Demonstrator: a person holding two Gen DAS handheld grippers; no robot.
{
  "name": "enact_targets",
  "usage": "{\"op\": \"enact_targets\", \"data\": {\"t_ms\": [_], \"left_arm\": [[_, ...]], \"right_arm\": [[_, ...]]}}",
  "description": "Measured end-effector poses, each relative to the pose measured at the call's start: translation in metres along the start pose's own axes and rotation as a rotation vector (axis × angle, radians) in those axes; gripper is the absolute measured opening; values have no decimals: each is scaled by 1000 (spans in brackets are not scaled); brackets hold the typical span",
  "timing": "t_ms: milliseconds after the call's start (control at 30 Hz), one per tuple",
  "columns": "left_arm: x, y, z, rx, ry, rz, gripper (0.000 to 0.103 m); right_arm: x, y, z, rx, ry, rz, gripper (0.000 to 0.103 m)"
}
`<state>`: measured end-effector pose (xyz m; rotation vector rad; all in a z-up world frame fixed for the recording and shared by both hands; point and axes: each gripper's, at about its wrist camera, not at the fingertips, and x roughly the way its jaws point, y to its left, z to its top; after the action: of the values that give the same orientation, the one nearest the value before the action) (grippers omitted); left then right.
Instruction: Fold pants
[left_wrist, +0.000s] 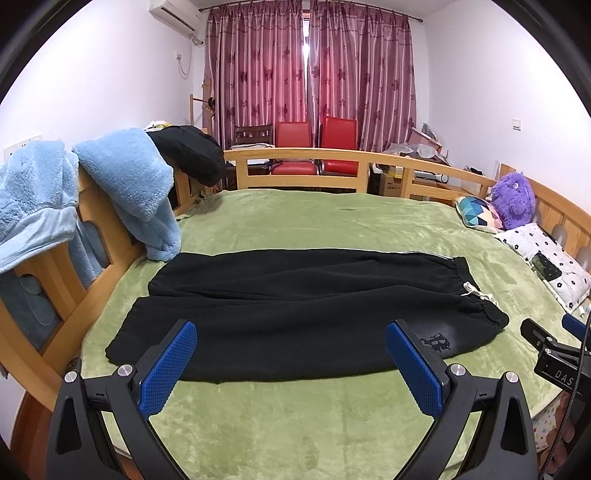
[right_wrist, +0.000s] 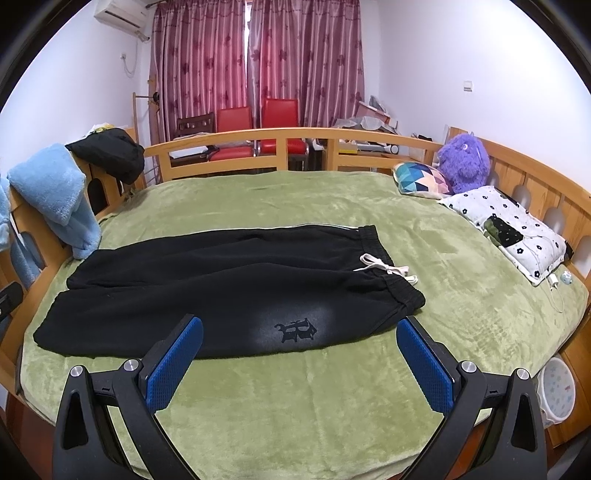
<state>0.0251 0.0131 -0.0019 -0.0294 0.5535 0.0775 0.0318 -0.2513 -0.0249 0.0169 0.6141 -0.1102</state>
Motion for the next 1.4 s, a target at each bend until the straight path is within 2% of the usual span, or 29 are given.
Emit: {"op": "enact_targets", "data": {"t_ms": [600,733,933,1033,1100,1233,1333,1400], "left_arm": [[8,7,5,-2,-42,59,103],[20,9,6,-9,-29,37,103],[52,25,0,-62,3,18,103],[73,39,-8,-67,23,43,103],[90,50,-16,-59,62,46,103],[129,82,-39,-109,141,56,102],[154,105,-64,-136,190,49,101],[169,116,-79,-154,224,52,101]], "right_arm": [[21,11,6,-27,36,-35,103],[29,15,5,-47,24,6,103],[48,8,0,-19,-9,120,103],[68,2,-5,-2,4,139,102],[87,0,-11,-16,27,108,98],[132,-7,-31,-45,103,45,75],[163,-19,-51,-1,152,15,62],[180,-34,-61,58,188,30,57]]}}
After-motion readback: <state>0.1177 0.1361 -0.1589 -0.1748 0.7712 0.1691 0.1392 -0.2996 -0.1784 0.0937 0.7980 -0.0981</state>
